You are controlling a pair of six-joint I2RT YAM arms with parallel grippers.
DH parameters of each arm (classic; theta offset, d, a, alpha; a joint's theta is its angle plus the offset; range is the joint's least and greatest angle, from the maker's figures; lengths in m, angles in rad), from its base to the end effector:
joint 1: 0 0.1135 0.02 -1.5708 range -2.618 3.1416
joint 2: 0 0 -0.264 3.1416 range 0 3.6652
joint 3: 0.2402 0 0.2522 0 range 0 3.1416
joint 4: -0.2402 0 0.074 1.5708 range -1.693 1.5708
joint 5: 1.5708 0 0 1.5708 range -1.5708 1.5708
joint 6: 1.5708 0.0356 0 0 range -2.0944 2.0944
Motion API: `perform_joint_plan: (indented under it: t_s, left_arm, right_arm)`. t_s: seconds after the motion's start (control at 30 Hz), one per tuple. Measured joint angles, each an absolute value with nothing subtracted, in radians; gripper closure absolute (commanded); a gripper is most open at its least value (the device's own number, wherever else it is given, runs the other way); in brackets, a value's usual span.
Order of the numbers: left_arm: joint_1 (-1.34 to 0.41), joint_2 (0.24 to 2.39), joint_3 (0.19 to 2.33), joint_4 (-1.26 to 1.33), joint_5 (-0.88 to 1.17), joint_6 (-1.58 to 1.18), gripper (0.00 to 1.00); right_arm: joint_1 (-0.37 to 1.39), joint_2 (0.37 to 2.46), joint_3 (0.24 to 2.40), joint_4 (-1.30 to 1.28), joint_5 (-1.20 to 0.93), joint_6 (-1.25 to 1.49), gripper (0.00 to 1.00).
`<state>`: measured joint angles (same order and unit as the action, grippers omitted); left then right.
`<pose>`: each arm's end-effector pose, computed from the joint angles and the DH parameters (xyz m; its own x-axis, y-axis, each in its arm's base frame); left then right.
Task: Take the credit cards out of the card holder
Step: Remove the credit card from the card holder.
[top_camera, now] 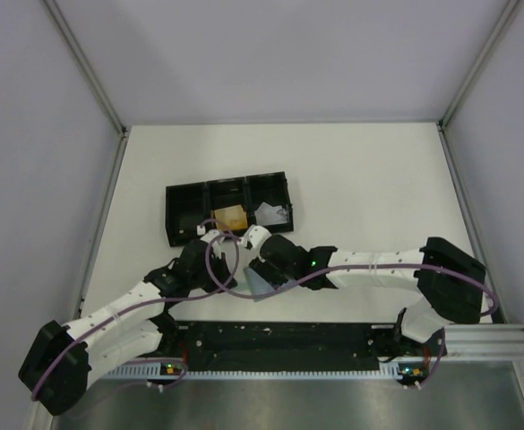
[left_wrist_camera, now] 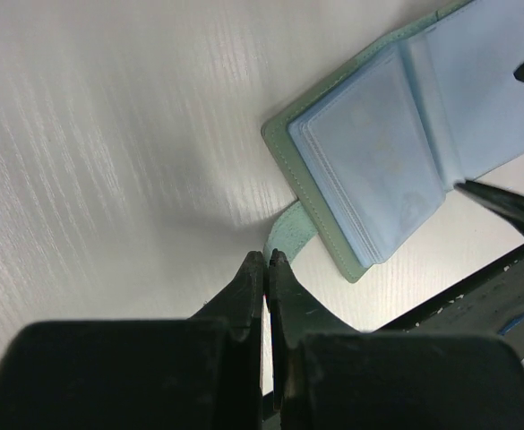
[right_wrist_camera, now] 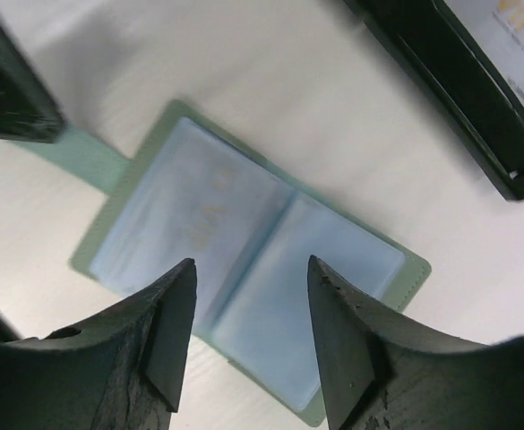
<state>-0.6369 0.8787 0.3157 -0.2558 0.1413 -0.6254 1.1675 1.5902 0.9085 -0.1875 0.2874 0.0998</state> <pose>0.1299 -0.1024 0.1570 -0.8660 -0.0803 -0.4936 0.1963 0.8532 -0.4833 0.1360 0.2931 0.1871 -0.3790 -0.6448 -0.6638 -0.7763 0.6119 -0.1511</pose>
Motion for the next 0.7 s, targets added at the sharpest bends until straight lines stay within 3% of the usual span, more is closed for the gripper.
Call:
perform_joint_plan:
  t_s: [0.7]
  left_arm:
    - [-0.637,0.879,0.316,-0.256,0.143,-0.625,1.00]
  right_arm:
    - [1.198,1.627,0.871,-0.070,-0.028,-0.091,0.42]
